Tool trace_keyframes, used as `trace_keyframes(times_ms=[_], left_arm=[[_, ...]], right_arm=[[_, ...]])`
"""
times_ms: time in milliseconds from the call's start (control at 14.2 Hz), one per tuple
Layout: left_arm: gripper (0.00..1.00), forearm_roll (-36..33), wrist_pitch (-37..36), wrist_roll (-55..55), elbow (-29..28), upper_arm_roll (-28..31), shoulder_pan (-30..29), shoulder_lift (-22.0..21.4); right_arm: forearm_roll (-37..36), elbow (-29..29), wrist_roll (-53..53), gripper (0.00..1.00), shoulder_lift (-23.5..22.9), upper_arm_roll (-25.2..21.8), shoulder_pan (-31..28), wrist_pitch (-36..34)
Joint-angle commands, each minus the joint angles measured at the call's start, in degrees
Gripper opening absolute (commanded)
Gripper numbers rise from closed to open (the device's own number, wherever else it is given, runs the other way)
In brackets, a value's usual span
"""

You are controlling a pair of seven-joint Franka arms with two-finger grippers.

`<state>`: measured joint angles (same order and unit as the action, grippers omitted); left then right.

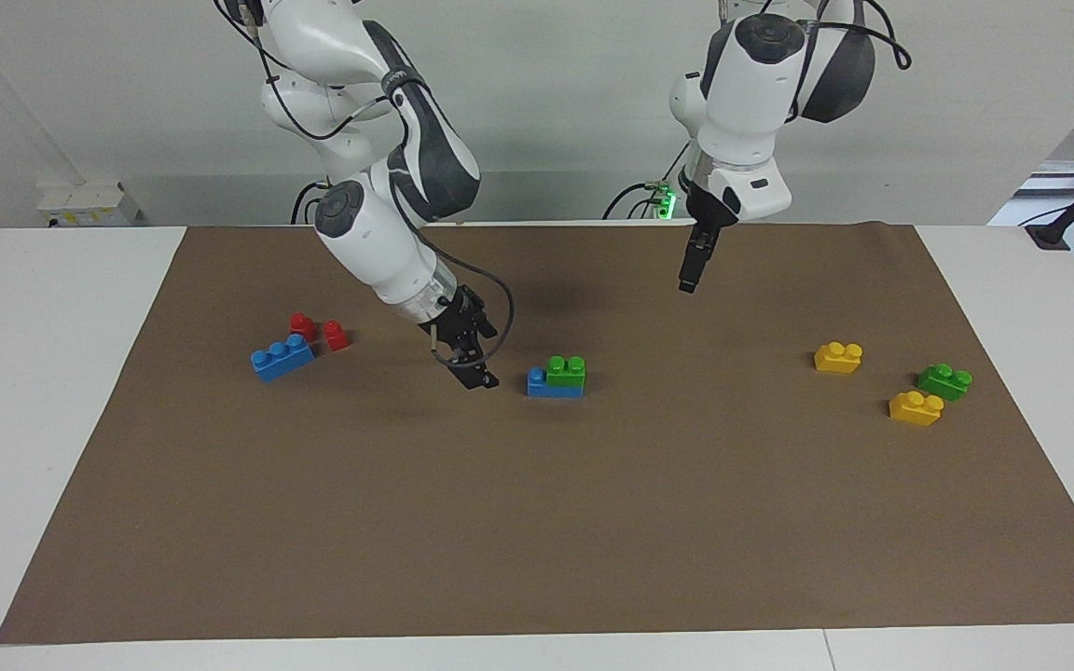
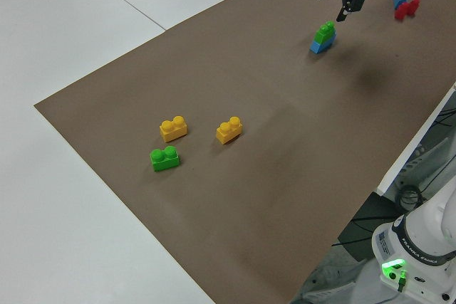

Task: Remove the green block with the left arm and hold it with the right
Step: 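Move the left gripper and the right gripper to the green-blue brick pair, then grasp the green brick with the left gripper while the right gripper grasps the blue brick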

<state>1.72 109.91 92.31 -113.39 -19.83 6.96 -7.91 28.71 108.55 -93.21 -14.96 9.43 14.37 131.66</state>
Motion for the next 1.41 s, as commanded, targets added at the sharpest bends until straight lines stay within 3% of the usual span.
trace_keyframes(times_ms=[0,492,633,915,1126,1196,1337], left_arm=[[1.0,1.09,6.96,14.95,-2.72,0.94,5.15,2.61],[1.0,-2.67,20.42,35.98,-0.7,1.11,11.93,15.36],[1.0,-3.92,21.84,38.72,-0.34,1.02,12.29,16.26],[1.0,-5.93,22.19,41.62,1.15,1.11,12.64,19.68],[1.0,-10.07,22.19,45.32,4.48,1.11,13.96,23.9],[1.0,-10.16,22.11,45.41,5.1,1.11,13.96,24.43],[1.0,-10.16,21.75,45.41,6.25,1.11,13.87,24.61]], right_arm=[[1.26,0.7,-0.74,0.99,-2.69,-0.11,2.15,4.12],[2.93,1.93,-0.83,0.99,-8.32,-0.11,6.72,15.19],[2.93,1.93,-0.83,0.98,-9.38,-0.11,7.08,17.13],[3.01,2.37,-0.83,0.69,-9.47,-0.11,7.08,17.84],[6.95,2.37,-1.09,0.23,-9.56,-0.2,7.08,18.36],[7.4,2.46,-1.09,0.02,-9.56,-0.11,7.08,19.15],[7.41,2.46,-1.01,0.0,-9.56,-0.11,7.08,19.33]])
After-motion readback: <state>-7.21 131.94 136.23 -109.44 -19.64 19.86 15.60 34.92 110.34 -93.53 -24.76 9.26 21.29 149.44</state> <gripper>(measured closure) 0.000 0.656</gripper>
